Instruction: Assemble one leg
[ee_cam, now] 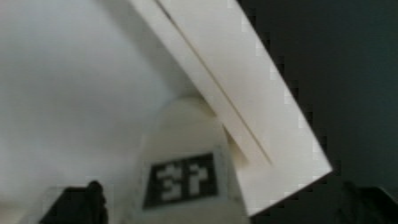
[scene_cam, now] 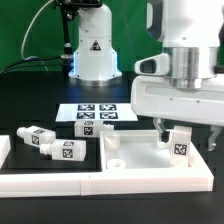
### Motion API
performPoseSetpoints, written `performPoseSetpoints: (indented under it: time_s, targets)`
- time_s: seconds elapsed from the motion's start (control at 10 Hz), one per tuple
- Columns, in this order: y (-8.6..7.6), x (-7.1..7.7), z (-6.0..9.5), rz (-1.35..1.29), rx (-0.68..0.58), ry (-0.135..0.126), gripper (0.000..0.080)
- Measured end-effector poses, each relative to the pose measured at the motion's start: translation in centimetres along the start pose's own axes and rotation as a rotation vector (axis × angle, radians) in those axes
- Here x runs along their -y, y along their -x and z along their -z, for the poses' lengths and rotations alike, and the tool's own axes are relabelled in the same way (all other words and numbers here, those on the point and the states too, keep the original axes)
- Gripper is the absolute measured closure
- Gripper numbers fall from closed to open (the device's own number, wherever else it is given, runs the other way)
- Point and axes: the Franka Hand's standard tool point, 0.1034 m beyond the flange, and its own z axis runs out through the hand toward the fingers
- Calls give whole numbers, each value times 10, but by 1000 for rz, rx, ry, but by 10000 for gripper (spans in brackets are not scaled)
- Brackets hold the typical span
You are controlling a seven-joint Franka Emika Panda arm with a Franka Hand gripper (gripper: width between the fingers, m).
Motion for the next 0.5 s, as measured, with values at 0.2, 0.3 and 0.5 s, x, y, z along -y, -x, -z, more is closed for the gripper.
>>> performPoseSetpoints:
  time_s: [0.2, 0.3, 0.5]
  targets:
    - [-17, 0, 9, 222, 27, -1, 151]
    - [-14, 0, 7, 180, 29, 2, 275]
    - [-14, -1, 7, 98, 30, 5, 412]
